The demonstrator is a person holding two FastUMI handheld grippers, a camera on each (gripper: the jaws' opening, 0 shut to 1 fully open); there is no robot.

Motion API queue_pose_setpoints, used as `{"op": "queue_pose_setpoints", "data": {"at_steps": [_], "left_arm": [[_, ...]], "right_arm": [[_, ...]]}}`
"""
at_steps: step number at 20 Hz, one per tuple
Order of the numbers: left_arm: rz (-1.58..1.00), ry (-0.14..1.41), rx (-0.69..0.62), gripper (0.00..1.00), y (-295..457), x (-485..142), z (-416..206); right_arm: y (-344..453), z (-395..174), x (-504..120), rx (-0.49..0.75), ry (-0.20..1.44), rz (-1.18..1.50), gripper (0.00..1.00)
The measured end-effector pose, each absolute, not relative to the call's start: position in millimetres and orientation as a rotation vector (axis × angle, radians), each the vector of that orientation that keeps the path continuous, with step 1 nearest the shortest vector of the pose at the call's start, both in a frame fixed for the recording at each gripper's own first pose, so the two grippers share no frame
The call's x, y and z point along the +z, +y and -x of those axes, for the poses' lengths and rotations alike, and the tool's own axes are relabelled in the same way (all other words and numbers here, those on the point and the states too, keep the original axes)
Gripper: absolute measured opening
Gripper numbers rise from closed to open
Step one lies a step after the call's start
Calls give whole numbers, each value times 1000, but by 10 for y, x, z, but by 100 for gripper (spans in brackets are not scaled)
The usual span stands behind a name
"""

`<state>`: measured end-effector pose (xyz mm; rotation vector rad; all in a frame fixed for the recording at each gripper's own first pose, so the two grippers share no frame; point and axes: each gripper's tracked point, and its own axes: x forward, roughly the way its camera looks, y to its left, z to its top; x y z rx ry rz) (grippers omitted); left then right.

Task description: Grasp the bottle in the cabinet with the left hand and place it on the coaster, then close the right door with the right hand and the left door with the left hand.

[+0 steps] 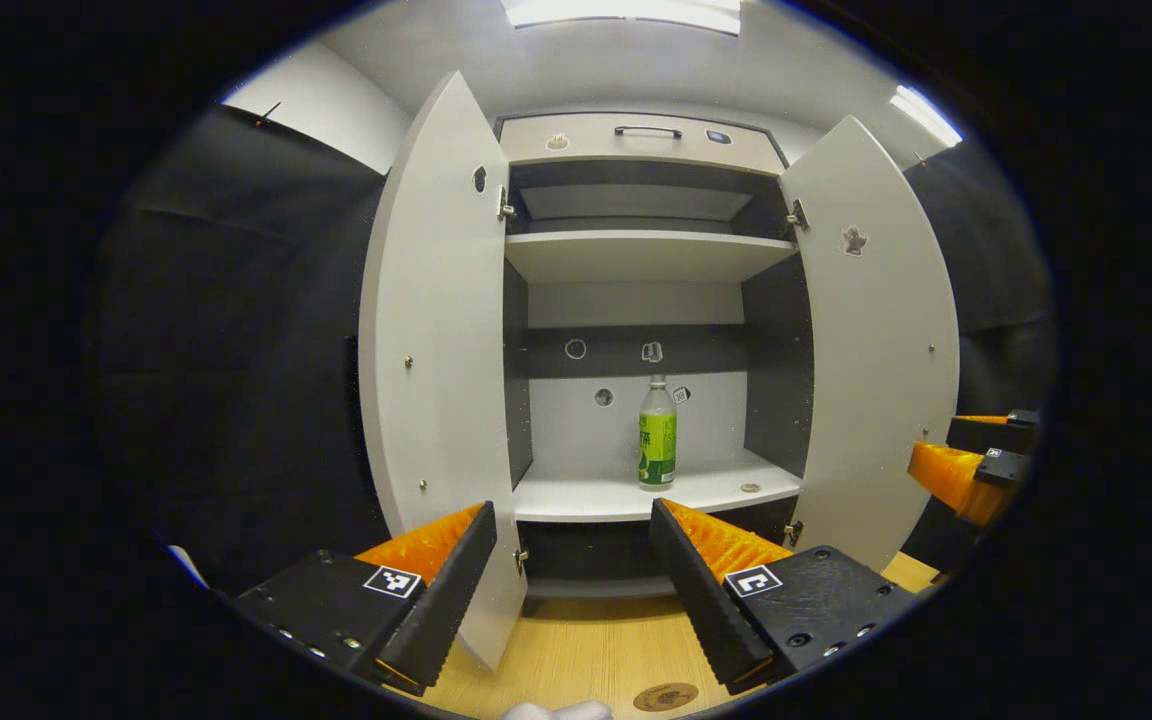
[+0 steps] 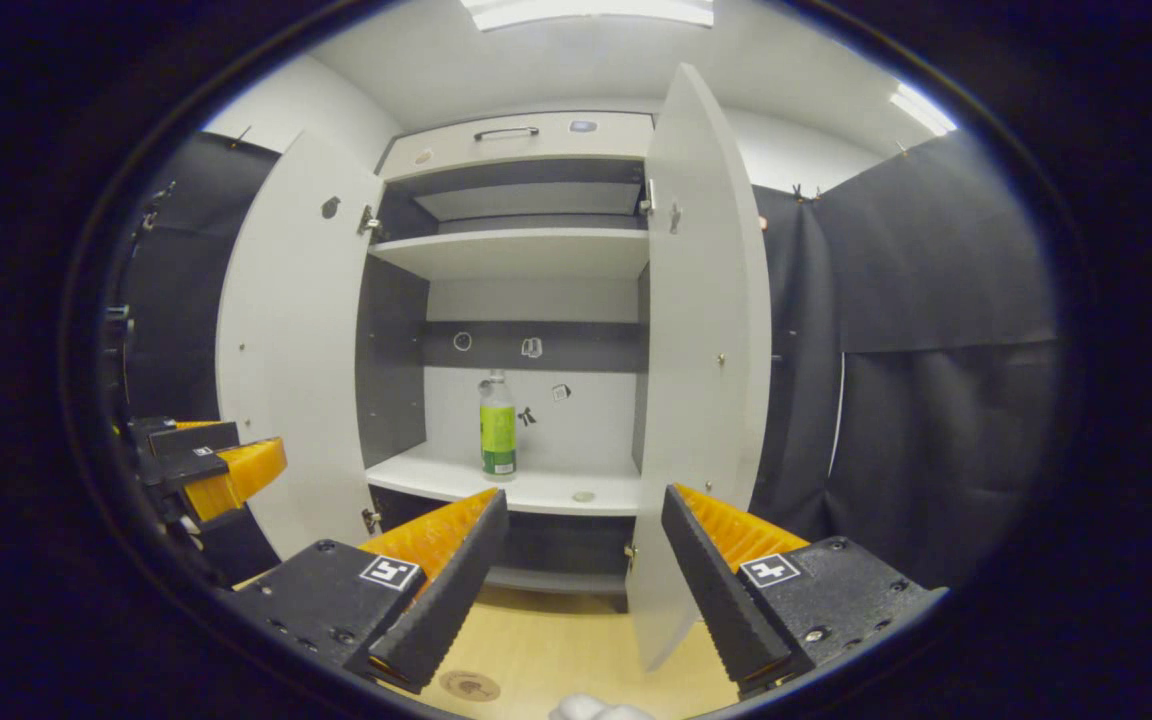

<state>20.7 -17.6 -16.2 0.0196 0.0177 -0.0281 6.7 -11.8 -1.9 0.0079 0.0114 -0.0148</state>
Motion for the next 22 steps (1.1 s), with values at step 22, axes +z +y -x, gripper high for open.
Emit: {"op": "queue_pose_setpoints", "data": {"at_steps": [22], "left_arm": [[55,-92,-167,97,-1255,52,-3004]], "right_arm": [[-19,-167,263,-92,47,59,100]]}}
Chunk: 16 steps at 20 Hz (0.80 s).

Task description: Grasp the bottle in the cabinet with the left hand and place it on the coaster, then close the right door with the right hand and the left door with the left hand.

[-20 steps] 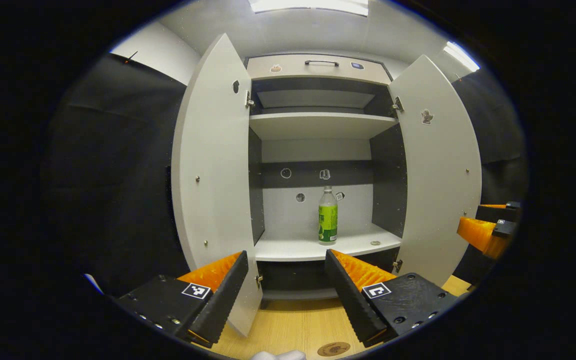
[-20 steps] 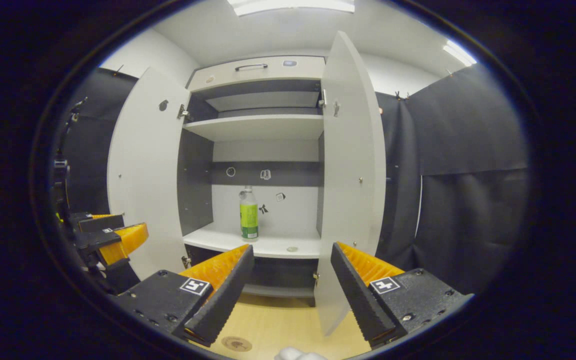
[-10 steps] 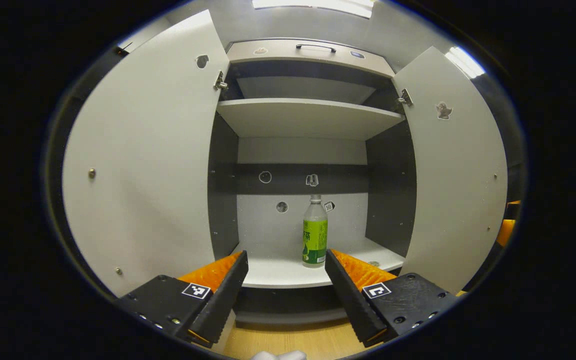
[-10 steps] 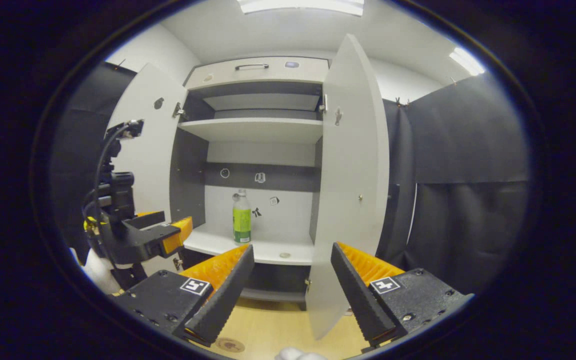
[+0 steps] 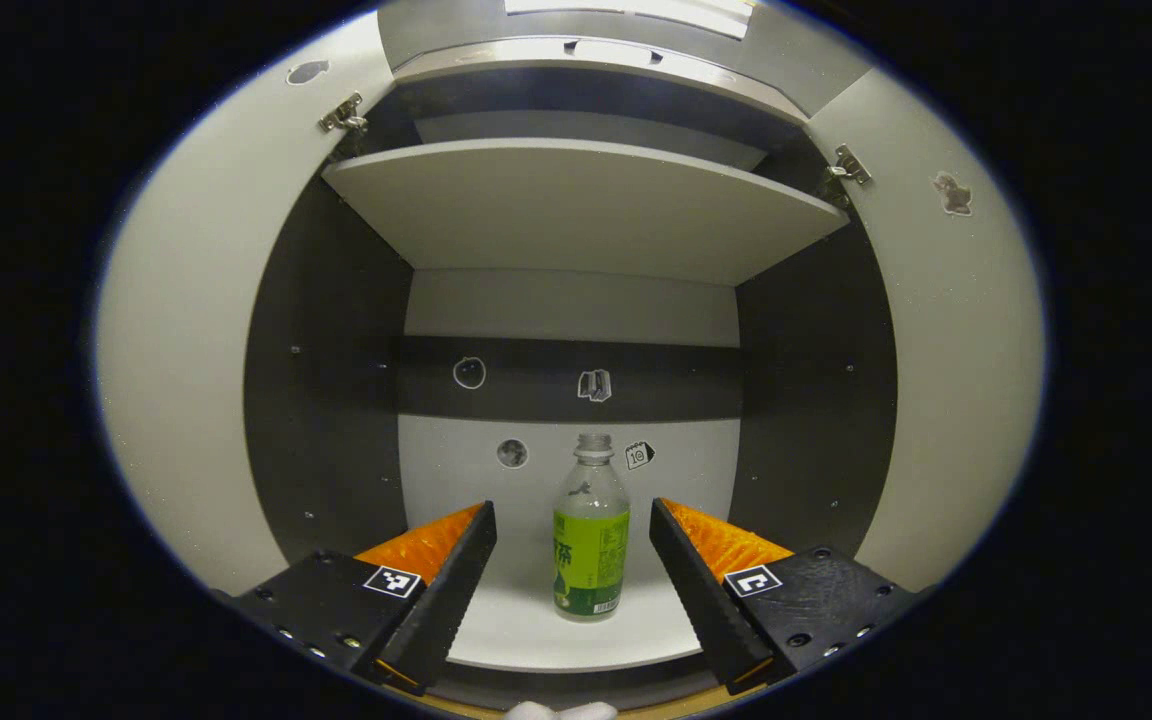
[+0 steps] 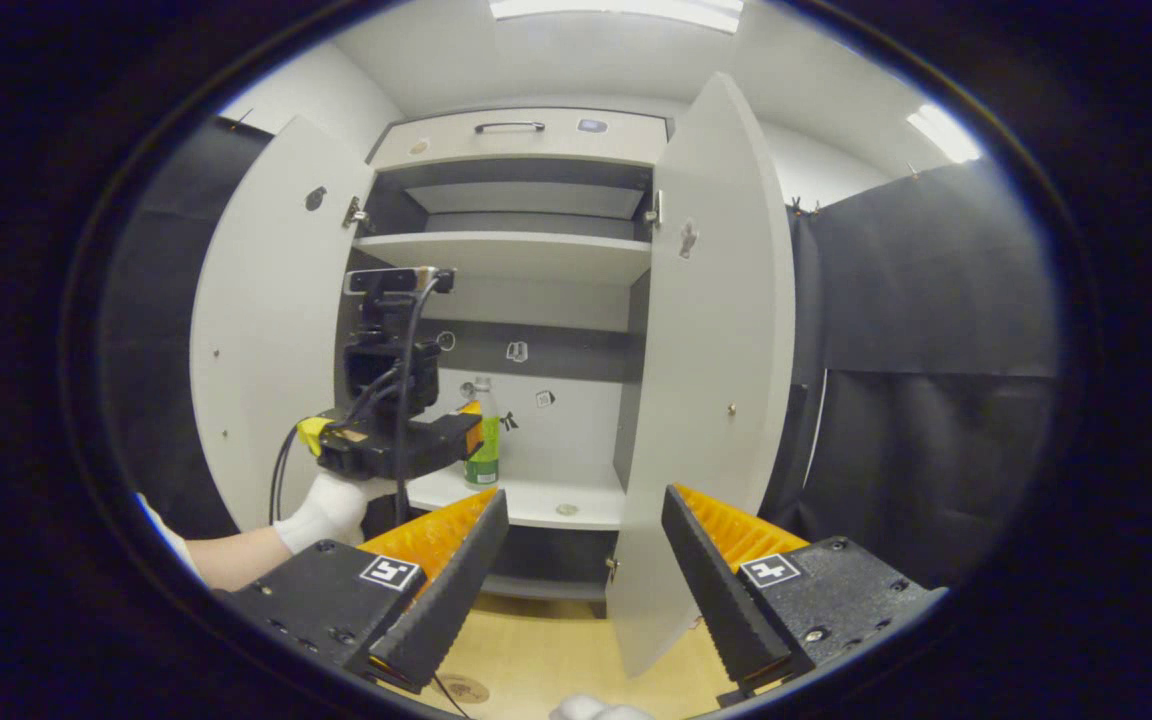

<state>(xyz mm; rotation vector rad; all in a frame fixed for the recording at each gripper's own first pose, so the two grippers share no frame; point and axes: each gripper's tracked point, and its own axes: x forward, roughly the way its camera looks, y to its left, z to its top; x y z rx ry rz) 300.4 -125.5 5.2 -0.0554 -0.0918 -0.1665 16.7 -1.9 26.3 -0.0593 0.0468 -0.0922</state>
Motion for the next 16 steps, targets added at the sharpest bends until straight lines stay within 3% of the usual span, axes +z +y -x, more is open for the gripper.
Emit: {"op": "queue_pose_setpoints", "data": {"at_steps": [14,16], "left_arm": [[24,10,-117,94,-1473,-471,-3768],[14,20,-105,83,-1392,-482,-3726]], "right_arm": [[-173,55,-57,-137,135,62,100],[-187,112,-38,-139,132,63,100]]}}
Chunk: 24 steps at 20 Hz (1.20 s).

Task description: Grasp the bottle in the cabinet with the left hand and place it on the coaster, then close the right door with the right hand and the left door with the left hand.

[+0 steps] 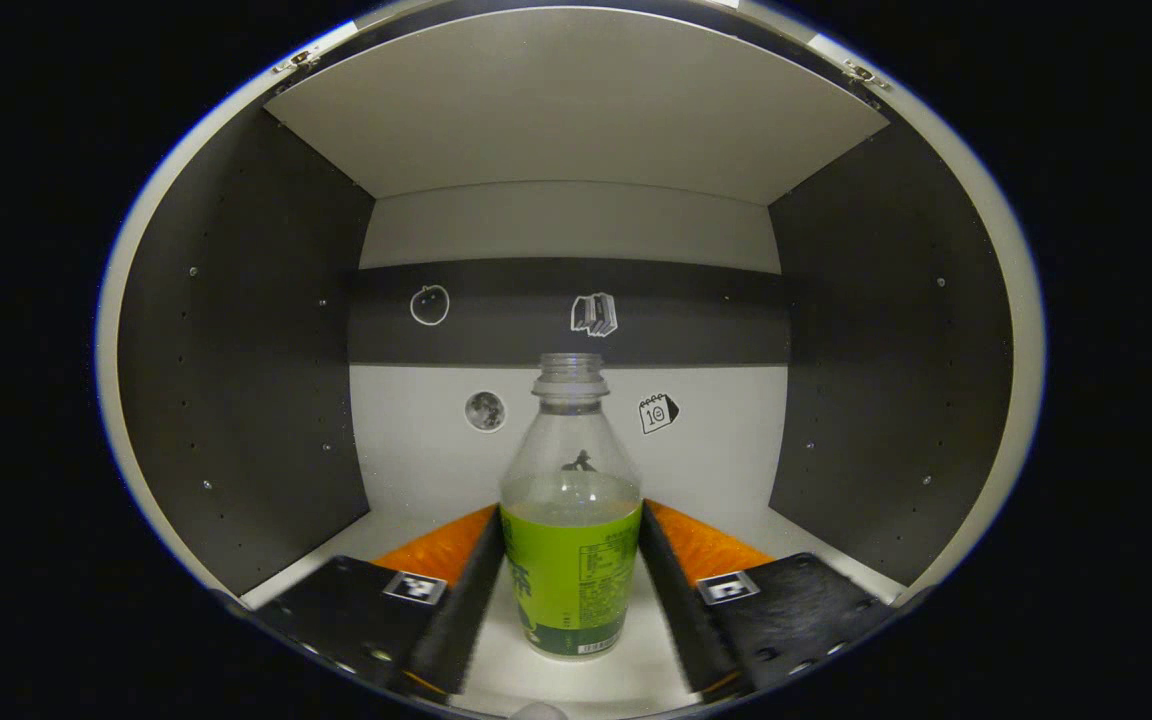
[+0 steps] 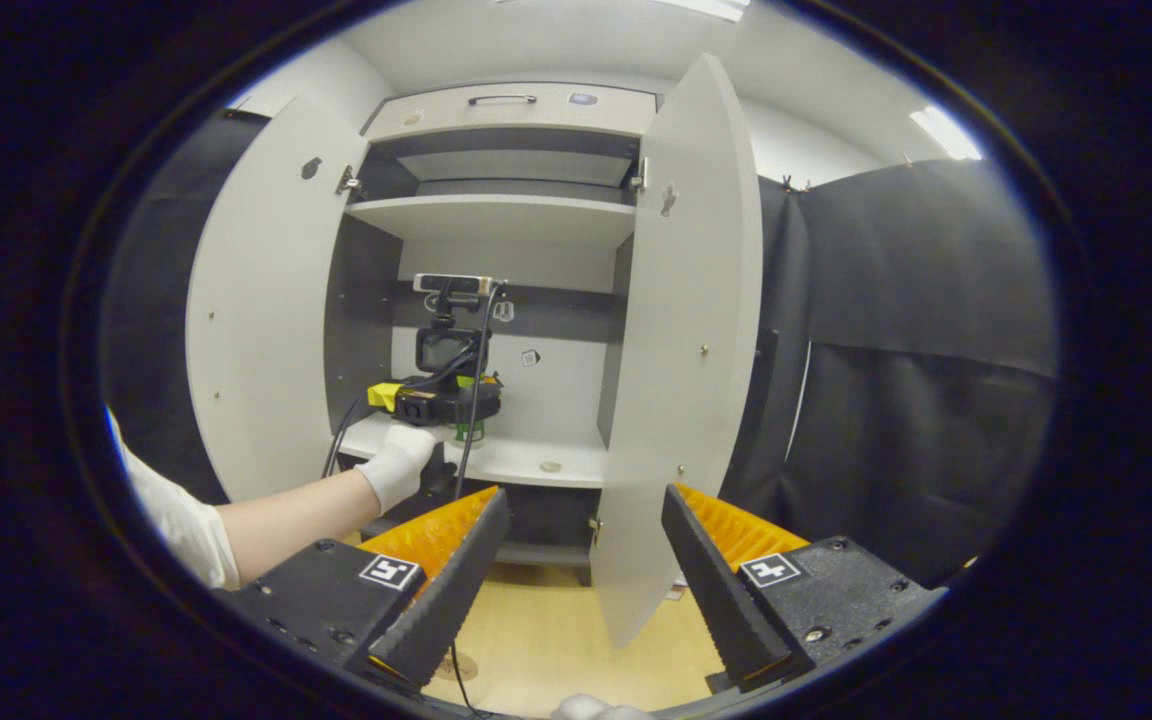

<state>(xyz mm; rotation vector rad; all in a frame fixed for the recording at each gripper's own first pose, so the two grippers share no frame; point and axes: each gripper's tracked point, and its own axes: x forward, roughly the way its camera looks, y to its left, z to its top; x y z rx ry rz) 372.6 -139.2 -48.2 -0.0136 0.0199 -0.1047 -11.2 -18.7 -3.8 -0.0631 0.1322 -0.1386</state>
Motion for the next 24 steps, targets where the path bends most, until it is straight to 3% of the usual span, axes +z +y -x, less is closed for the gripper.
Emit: {"op": "queue_pose_setpoints", "data": {"at_steps": [1,3,12,23,24], "left_arm": [[20,16,-121,74,-1418,-462,-3691],[34,-13,-128,73,-1373,-370,-3617],[20,-87,-169,73,-1238,-86,-2442],[29,-148,-229,73,-1159,-260,-972],[30,-152,-235,77,-1146,-278,-860]], "right_arm": [[-211,136,-24,-141,127,62,100],[-250,196,4,-144,117,54,99],[-249,454,-38,-106,113,11,100],[-387,637,-203,-92,140,-2,99],[-404,648,-201,-93,138,-2,100]]}}
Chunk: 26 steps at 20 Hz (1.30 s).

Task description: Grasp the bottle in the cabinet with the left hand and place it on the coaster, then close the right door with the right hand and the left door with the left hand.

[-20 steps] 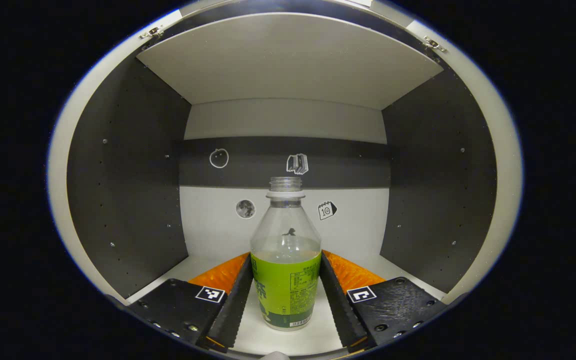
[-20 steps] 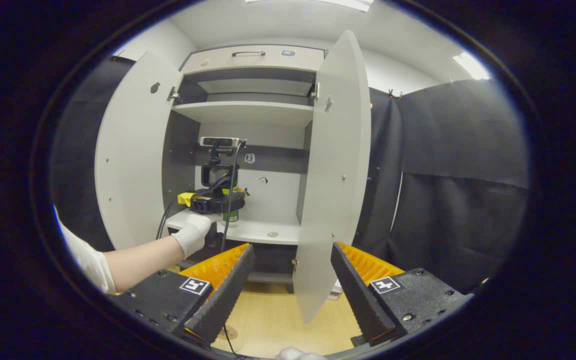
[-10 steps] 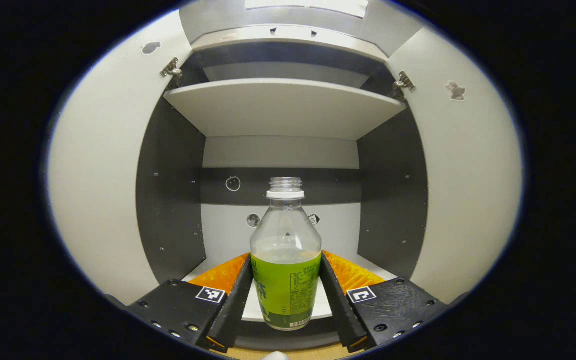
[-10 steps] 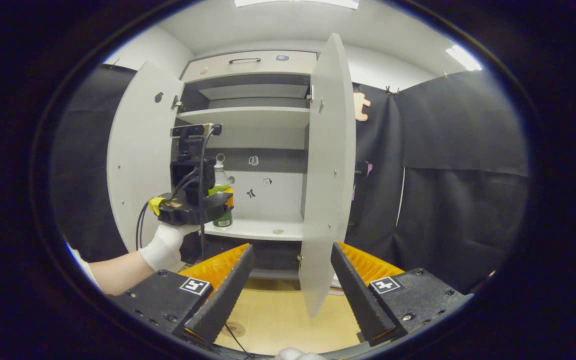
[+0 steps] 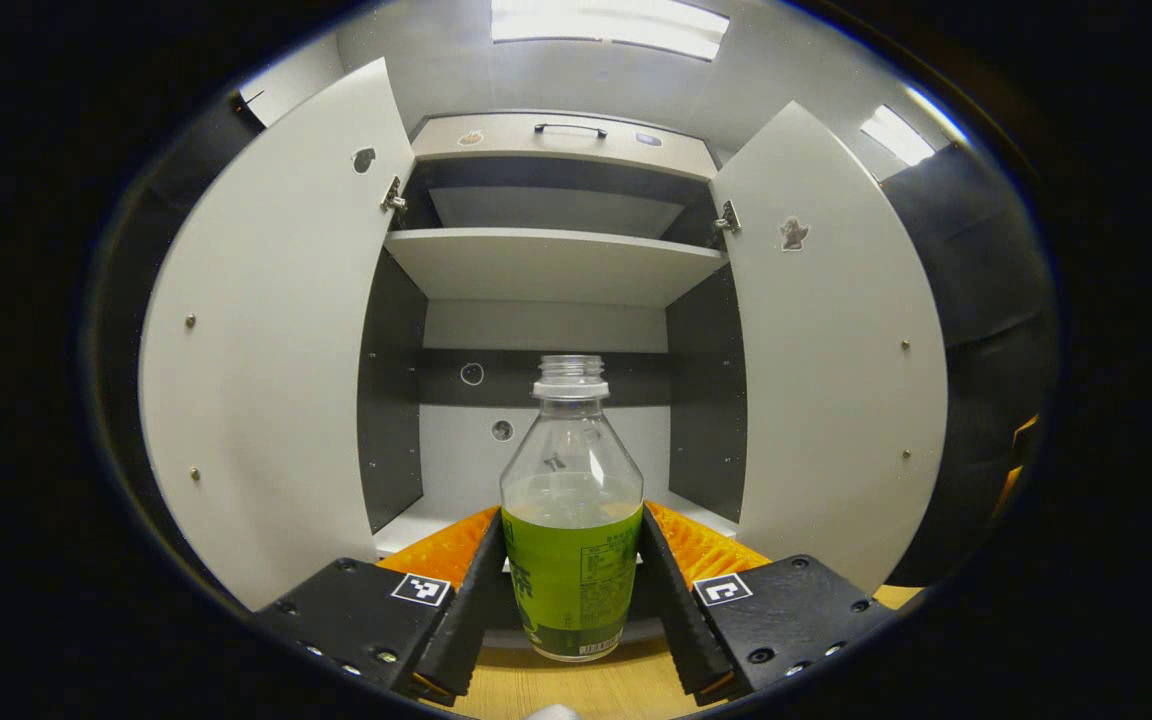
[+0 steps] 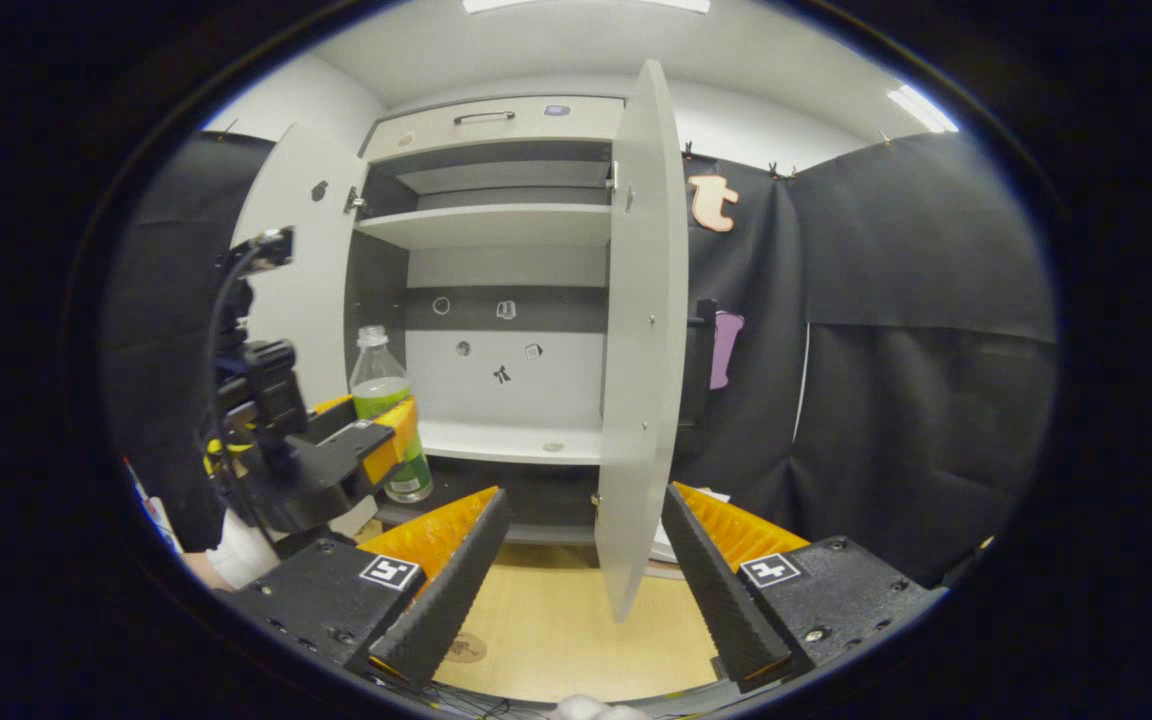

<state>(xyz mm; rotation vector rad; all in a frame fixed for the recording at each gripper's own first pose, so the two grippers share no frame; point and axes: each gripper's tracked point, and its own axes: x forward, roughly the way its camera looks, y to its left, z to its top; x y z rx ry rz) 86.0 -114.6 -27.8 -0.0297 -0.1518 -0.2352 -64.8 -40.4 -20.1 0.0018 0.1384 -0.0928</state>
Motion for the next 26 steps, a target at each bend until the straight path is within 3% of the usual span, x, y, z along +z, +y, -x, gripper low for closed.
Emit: {"op": "queue_pose_setpoints", "data": {"at_steps": [1,8,11,12,19,20,21,26], "left_arm": [[29,-155,-250,73,-1164,-309,-749],[3,-103,-295,73,-1185,-838,-279],[-15,-78,-299,77,-1175,-1108,-193],[-8,-67,-307,73,-1188,-1219,-147],[36,18,-374,73,-1299,-2027,126],[39,8,-386,77,-1313,-2125,148],[42,5,-399,73,-1338,-2208,157],[4,25,-463,73,-1494,-2691,218]], "right_arm": [[-419,655,-204,-95,136,-1,99],[-465,678,-313,-92,155,6,100],[-477,686,-349,-88,165,14,100],[-487,686,-366,-86,168,16,100],[-543,666,-618,-76,239,15,100],[-559,663,-650,-76,249,21,100],[-569,658,-669,-77,254,26,100],[-573,626,-803,-71,297,47,100]]}}
